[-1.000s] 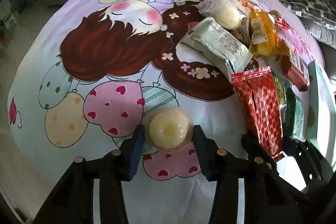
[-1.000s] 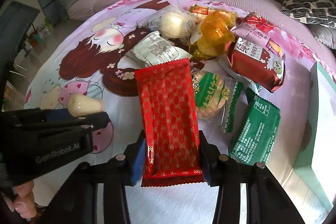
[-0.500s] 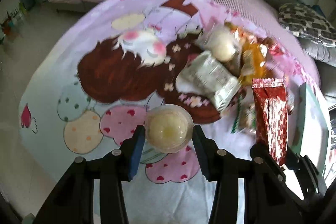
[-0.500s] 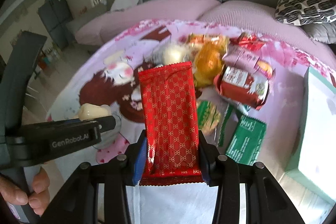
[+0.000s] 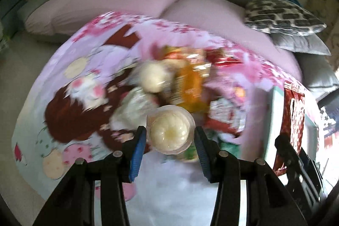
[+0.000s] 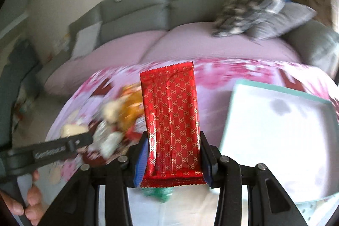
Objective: Organize snacks
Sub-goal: 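Carry the jelly cup and red foil bar over the white tray with both tools, then open both tools to release the jelly cup and red bar in the tray, then move both tools back over the snack pile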
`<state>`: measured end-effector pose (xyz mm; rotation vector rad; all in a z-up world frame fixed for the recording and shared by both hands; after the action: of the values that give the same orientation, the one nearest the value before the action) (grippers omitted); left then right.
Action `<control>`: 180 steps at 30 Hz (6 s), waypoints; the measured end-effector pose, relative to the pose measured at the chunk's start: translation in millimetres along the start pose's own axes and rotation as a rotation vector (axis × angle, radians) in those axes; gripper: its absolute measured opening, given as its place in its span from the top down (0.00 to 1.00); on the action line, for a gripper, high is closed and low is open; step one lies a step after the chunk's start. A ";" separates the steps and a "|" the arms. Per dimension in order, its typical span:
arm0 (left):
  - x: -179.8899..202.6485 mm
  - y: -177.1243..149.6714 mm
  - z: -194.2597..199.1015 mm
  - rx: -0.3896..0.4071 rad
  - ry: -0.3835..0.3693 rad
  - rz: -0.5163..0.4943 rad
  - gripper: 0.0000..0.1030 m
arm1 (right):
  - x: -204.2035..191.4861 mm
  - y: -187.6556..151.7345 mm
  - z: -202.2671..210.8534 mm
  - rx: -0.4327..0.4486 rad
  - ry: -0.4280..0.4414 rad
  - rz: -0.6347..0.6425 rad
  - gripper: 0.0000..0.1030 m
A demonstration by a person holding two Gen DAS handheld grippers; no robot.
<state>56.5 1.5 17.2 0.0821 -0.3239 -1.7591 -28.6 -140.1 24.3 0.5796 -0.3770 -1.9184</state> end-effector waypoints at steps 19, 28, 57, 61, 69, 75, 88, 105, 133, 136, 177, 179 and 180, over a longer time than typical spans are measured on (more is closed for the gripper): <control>202.0 9.8 -31.2 0.020 -0.148 -0.469 0.53 | 173.9 11.3 21.5 0.027 -0.266 -0.464 0.55; 243.9 15.9 -80.7 0.015 -0.163 -0.577 0.53 | 196.2 7.1 12.6 -0.008 -0.269 -0.531 0.55; 229.0 6.6 -109.1 0.014 -0.112 -0.602 0.53 | 217.3 -8.5 -1.0 -0.146 -0.299 -0.613 0.55; 220.2 2.0 -107.2 0.021 -0.098 -0.579 0.53 | 219.9 -11.7 -4.9 -0.168 -0.299 -0.620 0.54; 199.9 -9.2 -102.4 0.020 -0.073 -0.523 0.52 | 216.5 -12.6 -8.6 -0.190 -0.299 -0.607 0.53; 193.6 -13.2 -99.7 0.019 -0.067 -0.504 0.50 | 212.4 -10.8 -8.5 -0.195 -0.300 -0.588 0.53; 198.7 -17.1 -94.8 0.020 -0.051 -0.528 0.19 | 209.0 -5.9 -6.9 -0.199 -0.332 -0.545 0.32; 148.8 15.4 -64.5 -0.030 0.002 -0.276 0.14 | 206.2 -3.4 2.7 -0.165 -0.345 -0.546 0.30; 80.7 25.8 -32.6 0.063 0.029 -0.078 0.00 | 157.1 9.8 -6.2 -0.161 -0.332 -0.358 0.00; 71.8 26.8 -31.3 0.064 0.021 -0.056 0.00 | 147.8 9.9 -8.3 -0.162 -0.304 -0.336 0.00; -70.5 34.3 -34.0 -0.021 0.181 0.051 0.00 | -9.0 -9.2 -66.6 -0.279 -0.062 0.007 0.00; -68.7 34.9 -37.1 -0.028 0.156 0.045 0.00 | -14.7 -7.6 -64.8 -0.255 -0.053 0.034 0.00; -68.2 35.4 -38.5 -0.033 0.147 0.044 0.00 | -18.1 -5.5 -63.5 -0.237 -0.054 0.053 0.00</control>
<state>113.6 54.6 -18.7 0.1785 -0.1890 -1.7035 8.3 -121.2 -27.3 0.3587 -0.1932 -1.8967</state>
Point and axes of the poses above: each gripper's, at about its wrist camera, not at the fingertips, and z roughly against the way its jaws point, x to its right, y to its top, the point moved 2 cm from there along -z, roughly the way its jaws point, and after that the axes turned 13 degrees about -x, right-handed, at the moved point
